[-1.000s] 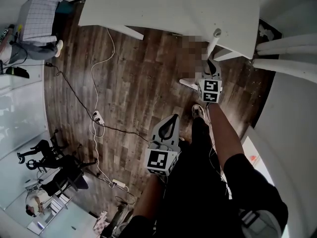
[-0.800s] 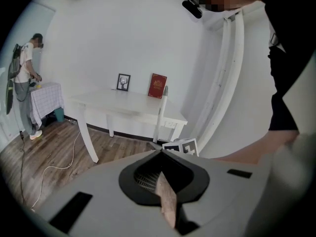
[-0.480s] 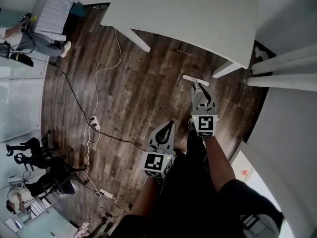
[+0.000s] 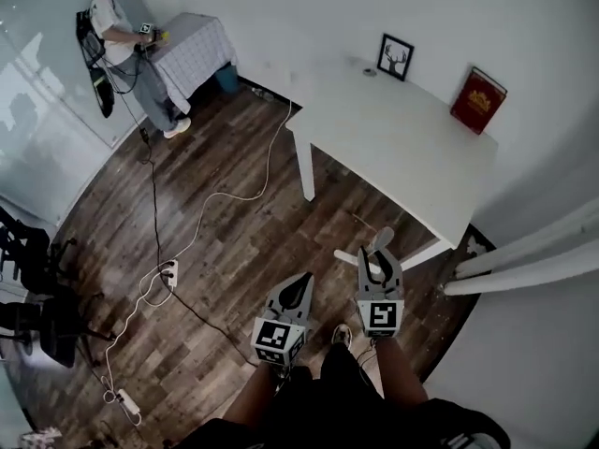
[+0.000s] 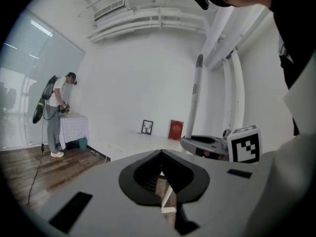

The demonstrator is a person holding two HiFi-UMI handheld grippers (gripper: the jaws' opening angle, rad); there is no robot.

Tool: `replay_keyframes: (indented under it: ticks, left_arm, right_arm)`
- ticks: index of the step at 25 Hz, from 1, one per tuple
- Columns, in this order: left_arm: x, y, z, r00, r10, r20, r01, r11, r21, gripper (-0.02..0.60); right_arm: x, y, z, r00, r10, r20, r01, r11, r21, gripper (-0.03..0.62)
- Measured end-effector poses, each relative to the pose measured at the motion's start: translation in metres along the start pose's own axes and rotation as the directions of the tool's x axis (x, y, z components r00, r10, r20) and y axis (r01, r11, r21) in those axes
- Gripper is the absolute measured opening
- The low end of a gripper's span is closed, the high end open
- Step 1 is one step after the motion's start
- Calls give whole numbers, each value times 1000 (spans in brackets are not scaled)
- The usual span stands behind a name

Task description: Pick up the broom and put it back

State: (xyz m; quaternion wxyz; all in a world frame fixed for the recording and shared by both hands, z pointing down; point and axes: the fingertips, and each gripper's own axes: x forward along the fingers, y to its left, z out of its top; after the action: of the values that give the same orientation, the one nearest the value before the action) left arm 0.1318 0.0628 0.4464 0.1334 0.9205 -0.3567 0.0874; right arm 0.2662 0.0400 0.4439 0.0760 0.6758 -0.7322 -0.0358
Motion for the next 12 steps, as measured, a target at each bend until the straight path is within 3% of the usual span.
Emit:
replay_keyframes:
  ticks: [5, 10, 12]
  left_arm:
    - [-43, 43, 49, 988, 93, 120, -94, 996, -2, 0]
    - [-94, 82, 60, 962, 227, 153, -238, 970, 54, 0]
    - [-109, 89, 61, 954, 249, 166, -260, 965, 44, 0]
  right_arm:
    - [9, 79, 45, 993, 115, 26, -116, 990, 78, 98]
    - [-3, 152, 75, 966, 242, 86, -253, 956, 147, 100]
    - [-7, 173, 82, 951, 290, 108, -304, 941, 147, 100]
